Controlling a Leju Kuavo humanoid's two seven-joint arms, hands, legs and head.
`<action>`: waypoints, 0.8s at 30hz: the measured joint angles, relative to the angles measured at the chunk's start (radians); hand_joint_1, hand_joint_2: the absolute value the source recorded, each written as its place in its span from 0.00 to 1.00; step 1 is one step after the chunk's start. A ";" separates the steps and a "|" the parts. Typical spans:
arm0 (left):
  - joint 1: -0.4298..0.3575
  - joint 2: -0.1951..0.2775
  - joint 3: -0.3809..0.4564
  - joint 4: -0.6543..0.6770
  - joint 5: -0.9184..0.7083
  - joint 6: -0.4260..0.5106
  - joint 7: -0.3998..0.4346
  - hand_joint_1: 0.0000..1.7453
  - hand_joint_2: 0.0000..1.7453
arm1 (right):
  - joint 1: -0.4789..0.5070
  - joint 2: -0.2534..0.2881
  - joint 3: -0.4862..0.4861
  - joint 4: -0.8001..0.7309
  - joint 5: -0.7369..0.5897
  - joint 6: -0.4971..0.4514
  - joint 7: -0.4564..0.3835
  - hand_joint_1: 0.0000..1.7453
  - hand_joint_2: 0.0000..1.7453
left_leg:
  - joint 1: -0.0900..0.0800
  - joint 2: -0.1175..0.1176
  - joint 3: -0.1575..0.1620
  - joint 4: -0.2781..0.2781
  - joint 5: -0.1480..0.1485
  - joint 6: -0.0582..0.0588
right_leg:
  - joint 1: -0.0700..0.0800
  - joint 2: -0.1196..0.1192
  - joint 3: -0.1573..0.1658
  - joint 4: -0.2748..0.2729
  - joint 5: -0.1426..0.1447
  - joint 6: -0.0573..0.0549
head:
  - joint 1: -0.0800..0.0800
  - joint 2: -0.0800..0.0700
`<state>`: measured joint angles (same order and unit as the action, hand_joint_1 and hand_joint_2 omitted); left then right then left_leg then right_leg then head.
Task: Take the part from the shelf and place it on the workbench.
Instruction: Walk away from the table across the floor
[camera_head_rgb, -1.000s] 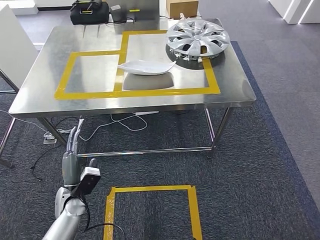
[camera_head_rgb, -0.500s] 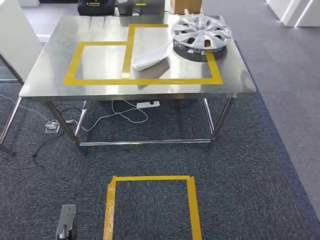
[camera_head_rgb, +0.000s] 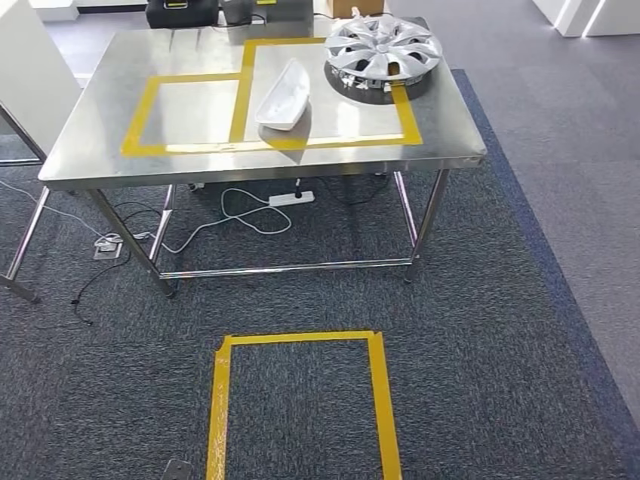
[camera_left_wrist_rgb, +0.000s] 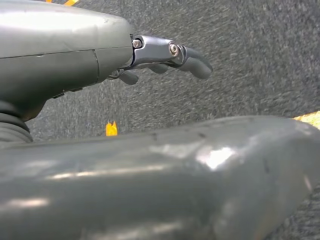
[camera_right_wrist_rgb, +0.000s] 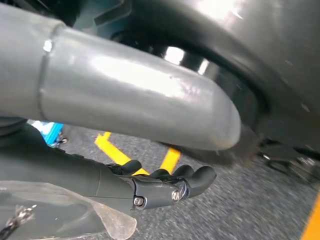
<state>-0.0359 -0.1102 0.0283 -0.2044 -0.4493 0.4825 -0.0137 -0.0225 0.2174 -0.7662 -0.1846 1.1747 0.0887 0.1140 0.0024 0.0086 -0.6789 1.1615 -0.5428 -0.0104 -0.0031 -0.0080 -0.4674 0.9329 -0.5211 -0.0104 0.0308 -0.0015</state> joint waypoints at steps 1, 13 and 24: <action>0.000 -0.001 -0.003 0.001 -0.002 0.002 0.003 0.00 0.00 | 0.001 0.000 0.001 0.000 0.011 0.003 0.002 0.00 0.00 | 0.001 0.000 -0.011 0.064 -0.030 -0.003 | 0.001 -0.005 -0.008 0.001 0.006 -0.001 | 0.000 0.000; -0.005 -0.006 -0.059 0.008 -0.085 0.040 0.081 0.00 0.00 | -0.006 -0.003 0.050 0.000 0.101 0.038 0.012 0.00 0.00 | 0.001 0.012 0.167 -0.190 0.053 0.041 | 0.009 -0.042 -0.077 0.081 -0.012 0.038 | 0.007 0.000; -0.007 -0.028 -0.084 0.010 -0.114 0.072 0.116 0.00 0.00 | -0.005 -0.003 0.086 0.000 0.131 0.043 -0.007 0.00 0.00 | -0.006 -0.087 0.122 -0.163 0.078 0.038 | 0.003 0.085 -0.022 0.050 -0.003 0.024 | 0.011 0.000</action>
<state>-0.0427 -0.1380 -0.0558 -0.1943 -0.5634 0.5545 0.1018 -0.0276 0.2143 -0.6801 -0.1846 1.3054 0.1315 0.1071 -0.0037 -0.0783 -0.5569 0.9983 -0.4643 0.0276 0.0002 0.0768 -0.4894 0.9830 -0.5245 0.0135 0.0418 -0.0015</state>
